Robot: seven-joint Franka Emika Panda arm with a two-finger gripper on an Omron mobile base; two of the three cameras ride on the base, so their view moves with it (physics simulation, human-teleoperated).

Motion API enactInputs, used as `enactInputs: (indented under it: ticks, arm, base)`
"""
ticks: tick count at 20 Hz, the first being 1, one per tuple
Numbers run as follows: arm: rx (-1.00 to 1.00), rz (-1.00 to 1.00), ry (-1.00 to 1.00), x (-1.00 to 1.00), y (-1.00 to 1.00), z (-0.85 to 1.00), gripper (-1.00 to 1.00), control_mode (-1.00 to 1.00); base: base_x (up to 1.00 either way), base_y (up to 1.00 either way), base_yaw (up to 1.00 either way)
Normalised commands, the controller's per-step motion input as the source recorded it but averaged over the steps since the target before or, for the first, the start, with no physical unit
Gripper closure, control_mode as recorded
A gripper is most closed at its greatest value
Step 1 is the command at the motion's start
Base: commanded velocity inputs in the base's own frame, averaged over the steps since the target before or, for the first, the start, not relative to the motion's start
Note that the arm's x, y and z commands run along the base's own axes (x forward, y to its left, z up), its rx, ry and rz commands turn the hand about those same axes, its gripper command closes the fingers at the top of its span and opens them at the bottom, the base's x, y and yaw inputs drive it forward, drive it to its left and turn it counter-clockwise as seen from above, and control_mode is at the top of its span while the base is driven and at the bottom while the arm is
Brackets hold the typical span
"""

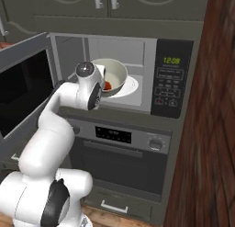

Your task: Pick the tomato from the sink and place it in the bowl. Then pick the bowl and place it in the microwave. Then close the microwave door and press the start button.

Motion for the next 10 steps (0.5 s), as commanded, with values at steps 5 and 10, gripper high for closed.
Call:
enactInputs:
  ticks: [5,10]
  arm:
    - [0.0,0.07,0.0,0.87,0.0,-0.29,1.0,-1.0]
    - [-0.01,0.06,0.0,0.72,0.0,-0.31,1.0,-1.0]
  base:
    - [0.0,0.0,0.0]
    - [0.0,0.0,0.0]
